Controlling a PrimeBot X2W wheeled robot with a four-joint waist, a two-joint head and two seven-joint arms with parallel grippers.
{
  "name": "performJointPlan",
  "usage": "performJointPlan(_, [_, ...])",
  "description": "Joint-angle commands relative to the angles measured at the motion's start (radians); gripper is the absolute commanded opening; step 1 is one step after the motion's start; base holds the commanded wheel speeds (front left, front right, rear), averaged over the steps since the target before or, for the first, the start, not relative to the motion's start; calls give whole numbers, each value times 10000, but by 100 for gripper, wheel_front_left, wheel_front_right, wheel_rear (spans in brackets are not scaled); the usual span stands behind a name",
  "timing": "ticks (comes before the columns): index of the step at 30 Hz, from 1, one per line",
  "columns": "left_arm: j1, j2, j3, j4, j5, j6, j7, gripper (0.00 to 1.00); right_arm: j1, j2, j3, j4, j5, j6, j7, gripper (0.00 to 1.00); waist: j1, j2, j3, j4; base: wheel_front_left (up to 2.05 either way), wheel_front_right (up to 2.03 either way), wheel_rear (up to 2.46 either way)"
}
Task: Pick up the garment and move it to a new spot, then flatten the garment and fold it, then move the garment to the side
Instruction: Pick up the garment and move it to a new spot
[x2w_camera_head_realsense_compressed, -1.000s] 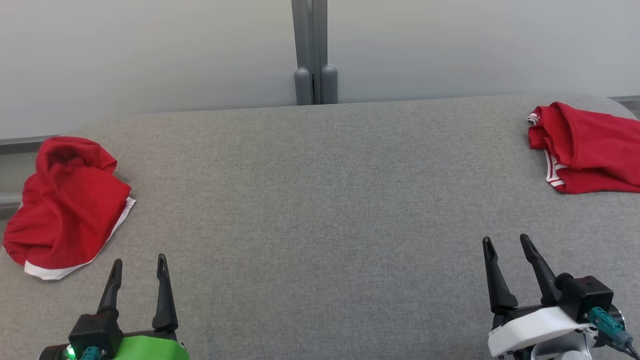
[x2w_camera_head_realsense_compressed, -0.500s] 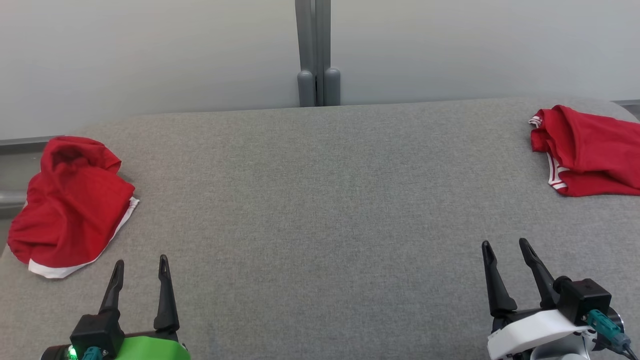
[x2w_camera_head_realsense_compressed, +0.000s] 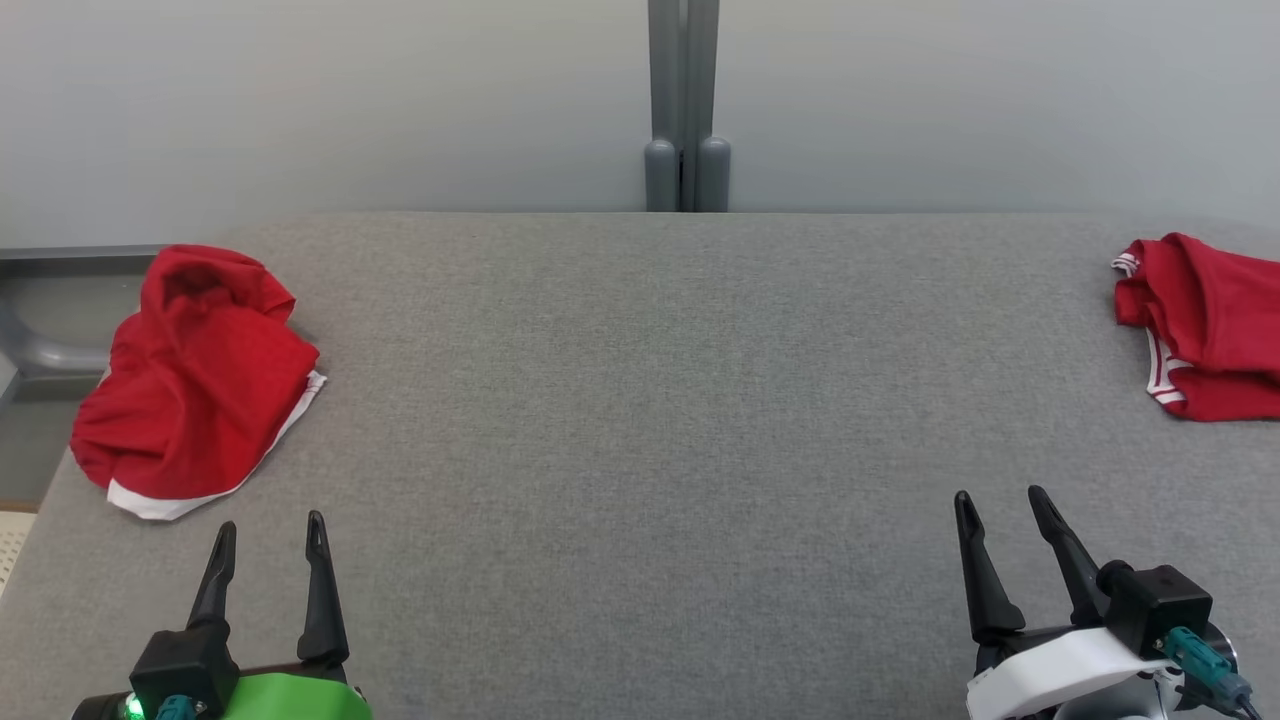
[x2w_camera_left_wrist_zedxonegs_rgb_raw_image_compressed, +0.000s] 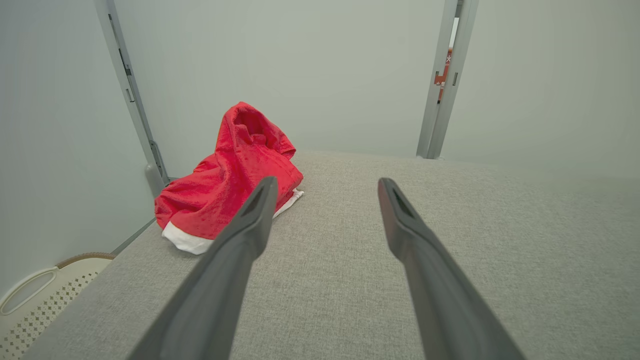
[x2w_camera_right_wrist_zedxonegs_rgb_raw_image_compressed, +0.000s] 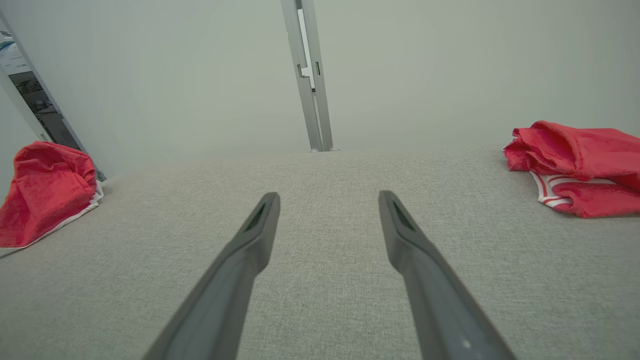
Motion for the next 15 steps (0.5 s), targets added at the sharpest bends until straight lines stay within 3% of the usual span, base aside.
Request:
performJointPlan(1, [133, 13, 26, -26, 34, -1, 6, 100, 145, 12, 34, 10, 3, -16, -28, 100, 1, 0, 11, 297, 0, 0, 0])
performJointPlan(15, [279, 60, 362, -95, 178, 39, 6, 100, 147, 94, 209, 75, 51, -16, -28, 100, 1, 0, 3, 1892, 0, 0, 0])
